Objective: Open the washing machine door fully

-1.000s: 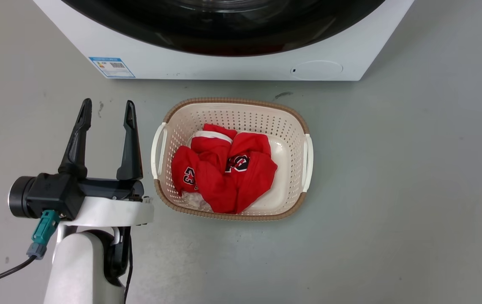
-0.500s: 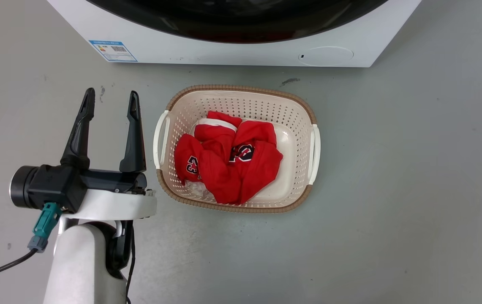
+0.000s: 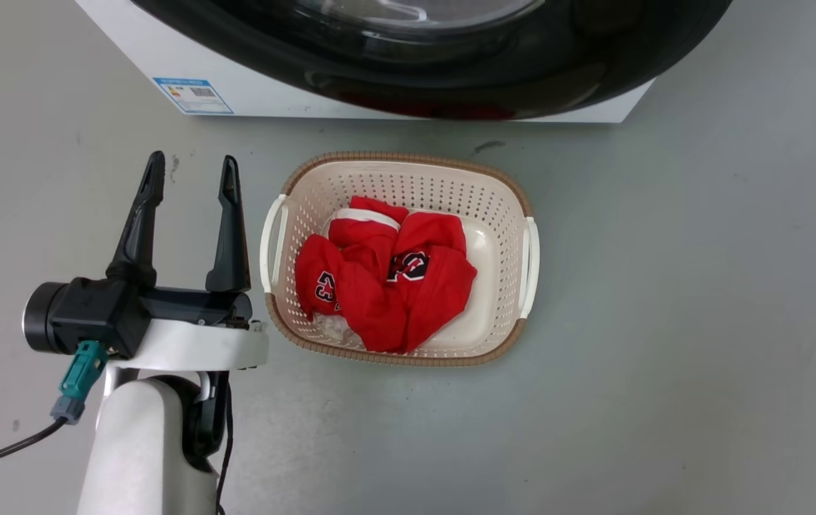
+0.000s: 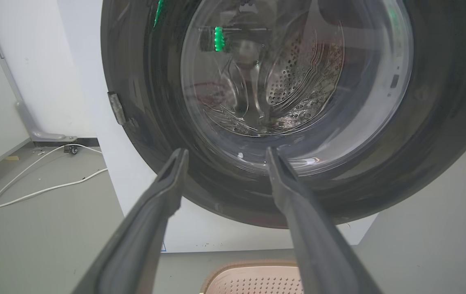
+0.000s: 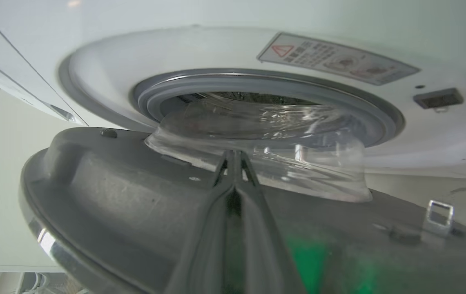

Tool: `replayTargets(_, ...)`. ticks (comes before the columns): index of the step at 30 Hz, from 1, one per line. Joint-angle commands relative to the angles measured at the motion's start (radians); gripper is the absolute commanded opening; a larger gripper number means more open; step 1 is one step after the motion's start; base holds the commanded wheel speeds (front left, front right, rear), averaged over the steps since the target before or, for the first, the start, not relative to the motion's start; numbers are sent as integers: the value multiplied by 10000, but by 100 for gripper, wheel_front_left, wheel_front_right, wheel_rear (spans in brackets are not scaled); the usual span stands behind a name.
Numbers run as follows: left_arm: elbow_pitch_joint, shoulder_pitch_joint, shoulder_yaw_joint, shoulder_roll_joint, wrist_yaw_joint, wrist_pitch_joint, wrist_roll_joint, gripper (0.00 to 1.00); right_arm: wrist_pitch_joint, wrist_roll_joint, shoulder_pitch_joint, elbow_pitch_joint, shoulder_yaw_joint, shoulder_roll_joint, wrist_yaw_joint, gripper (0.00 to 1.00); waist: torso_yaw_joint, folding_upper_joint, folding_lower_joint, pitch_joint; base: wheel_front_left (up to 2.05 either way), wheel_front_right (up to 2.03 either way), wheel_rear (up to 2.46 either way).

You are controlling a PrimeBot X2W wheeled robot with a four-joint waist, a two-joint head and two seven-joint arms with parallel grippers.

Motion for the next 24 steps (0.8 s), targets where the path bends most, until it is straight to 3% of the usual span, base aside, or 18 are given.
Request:
replayTargets(1, 47, -50, -35, 1, 12, -26, -18, 100, 301, 85, 330, -151, 19, 168, 4, 0, -13, 0, -1, -136, 0, 0, 0)
replayTargets(24, 598, 1595, -396, 2, 216, -26, -1, 100, 3565, 963, 4849, -3595, 486, 1089, 4, 0, 223, 0, -1, -2886, 0, 0, 0)
